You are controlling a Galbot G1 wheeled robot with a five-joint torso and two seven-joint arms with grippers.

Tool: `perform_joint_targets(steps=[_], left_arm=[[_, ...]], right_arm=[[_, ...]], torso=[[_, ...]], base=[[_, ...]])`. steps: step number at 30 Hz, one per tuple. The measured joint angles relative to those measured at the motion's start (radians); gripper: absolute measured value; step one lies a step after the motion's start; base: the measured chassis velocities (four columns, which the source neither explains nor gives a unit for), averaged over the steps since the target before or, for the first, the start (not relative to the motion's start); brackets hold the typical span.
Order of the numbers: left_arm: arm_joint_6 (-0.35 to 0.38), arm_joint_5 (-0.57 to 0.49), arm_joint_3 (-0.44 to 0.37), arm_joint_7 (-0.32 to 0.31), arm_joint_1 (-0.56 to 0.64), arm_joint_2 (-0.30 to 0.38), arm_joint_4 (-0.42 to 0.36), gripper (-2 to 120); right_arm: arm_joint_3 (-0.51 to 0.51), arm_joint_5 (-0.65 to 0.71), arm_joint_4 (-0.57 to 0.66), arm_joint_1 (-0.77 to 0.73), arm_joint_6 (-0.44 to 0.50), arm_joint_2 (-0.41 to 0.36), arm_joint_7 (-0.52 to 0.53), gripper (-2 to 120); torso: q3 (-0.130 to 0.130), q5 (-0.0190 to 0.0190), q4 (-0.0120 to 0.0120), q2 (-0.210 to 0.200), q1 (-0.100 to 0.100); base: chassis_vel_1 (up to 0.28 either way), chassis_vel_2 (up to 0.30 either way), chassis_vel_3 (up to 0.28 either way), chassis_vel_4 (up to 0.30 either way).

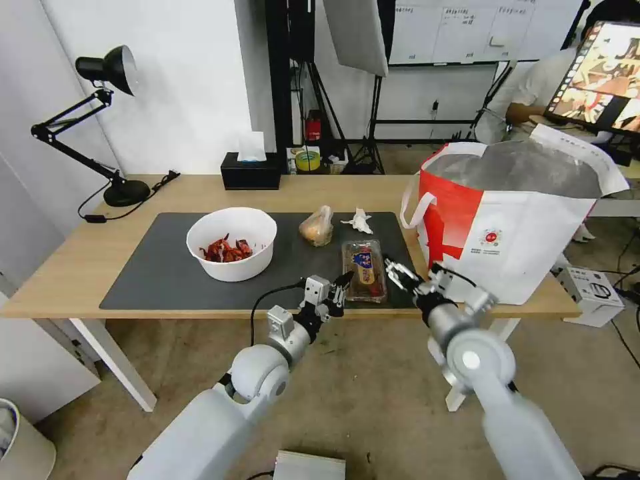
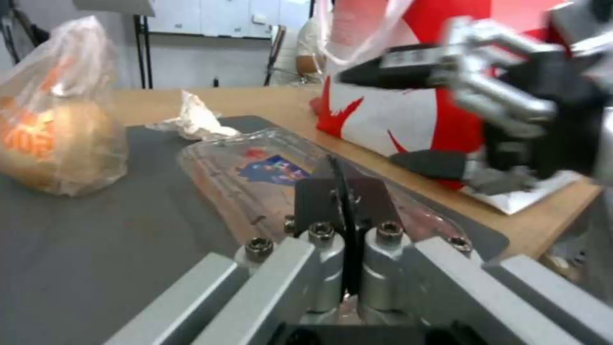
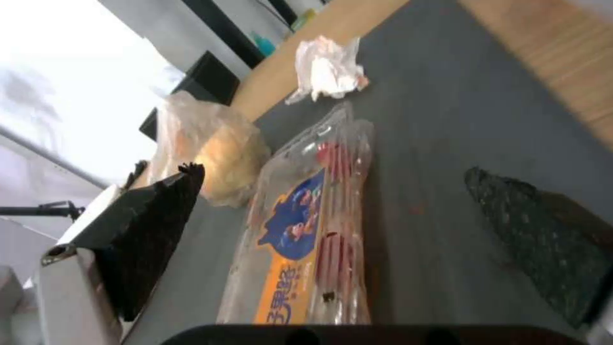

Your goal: Pick up the trash from the table and place it into the takeout bag.

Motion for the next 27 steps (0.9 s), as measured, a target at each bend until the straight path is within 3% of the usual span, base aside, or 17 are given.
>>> perform_joint_targets(steps=[14, 27], left_arm=[[-0.05, 0.163, 0.042, 0.065, -0.001, -0.043, 0.077, 0], [-0.068, 0.193, 0.028, 0.076, 0.001, -0.053, 0.111, 0]], right_arm=[[-0.035, -0.001, -0.072, 0.062, -0.027, 0.081, 0.046, 100], [-0.045, -0.002, -0.107, 0.09, -0.045, 0.105, 0.054, 100]], torso=[[0.0, 0.0, -0.0002, 0.0, 0.0], [0.0, 0.0, -0.0002, 0.0, 0.0]], base=[[0.0, 0.0, 0.0, 0.0], [0.0, 0.0, 0.0, 0.0]])
